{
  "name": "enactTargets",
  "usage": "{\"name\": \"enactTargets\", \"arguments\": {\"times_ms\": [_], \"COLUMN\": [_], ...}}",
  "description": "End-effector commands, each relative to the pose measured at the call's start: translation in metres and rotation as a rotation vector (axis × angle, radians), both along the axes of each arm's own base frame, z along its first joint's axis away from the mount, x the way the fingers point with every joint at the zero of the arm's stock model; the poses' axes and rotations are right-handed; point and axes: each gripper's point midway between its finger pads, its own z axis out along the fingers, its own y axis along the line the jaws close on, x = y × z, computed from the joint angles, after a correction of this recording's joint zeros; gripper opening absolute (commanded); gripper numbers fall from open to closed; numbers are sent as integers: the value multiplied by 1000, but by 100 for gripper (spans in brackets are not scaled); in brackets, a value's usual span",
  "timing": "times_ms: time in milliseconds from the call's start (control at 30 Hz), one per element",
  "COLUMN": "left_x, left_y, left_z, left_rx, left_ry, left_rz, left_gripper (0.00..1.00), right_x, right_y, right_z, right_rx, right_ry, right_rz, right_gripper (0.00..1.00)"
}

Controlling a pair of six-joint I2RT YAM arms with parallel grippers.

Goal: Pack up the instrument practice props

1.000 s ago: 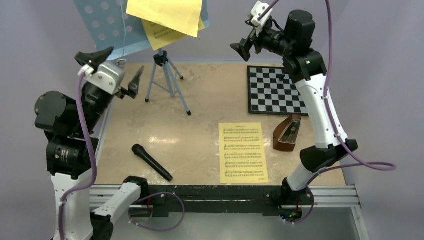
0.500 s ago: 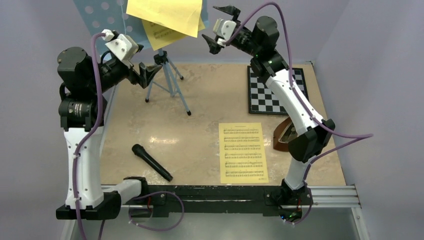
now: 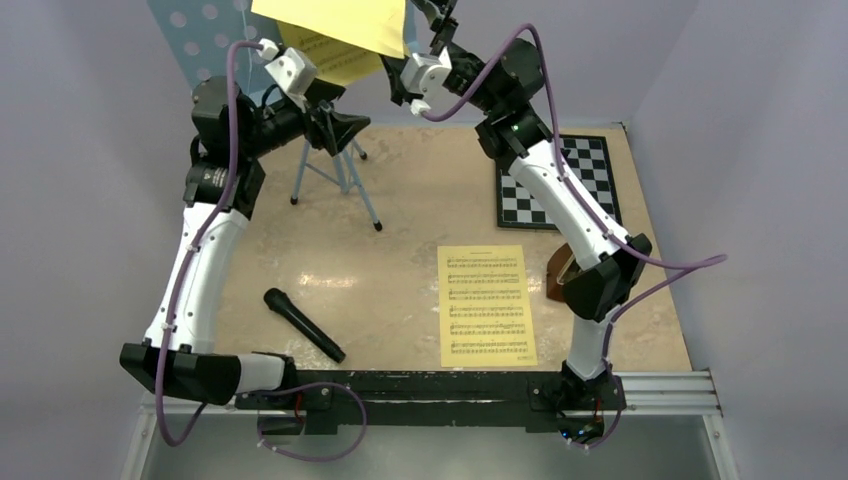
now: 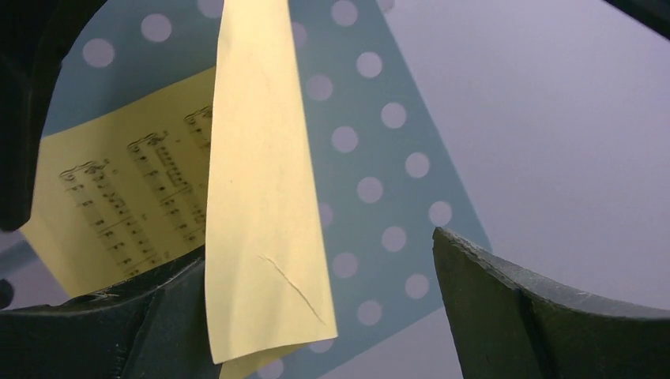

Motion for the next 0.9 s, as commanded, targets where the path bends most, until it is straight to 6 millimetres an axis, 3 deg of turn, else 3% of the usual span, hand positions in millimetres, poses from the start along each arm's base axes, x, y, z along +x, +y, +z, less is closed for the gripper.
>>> {"name": "enactTargets", "arguments": {"times_ms": [0,67,233,333,533,733,867], "left_x": [10,21,45,55,59,62,64], "left_y": [-11,-12,-18,-25,-34,-41,-45], "left_z": [36,41,48,49,67,92,106], "left_rx": [-108,-148,-229,-268,-311,-325,-316], "left_ry": [-132,-146,-155,-156,-219,-280,-325], "left_rz": [30,67,109,105,108,100,94], "left_gripper": [76,78,85,85,85,84,82], "right_x": [-25,-21,-18,-16,-14,-8,-5], "right_y": [-16,-14,-11,-9,-8,-10,-15], "right_z": [54,52,49,46,46,47,49], "right_rx": [69,72,66,59,62,69,87], "right_ry": [-181,-196,-189,-183,-183,-172,-160], "right_rz": [-23,-33,-29,-24,-29,-39,-43], "right_gripper": [84,71,62,46,33,12,9]}}
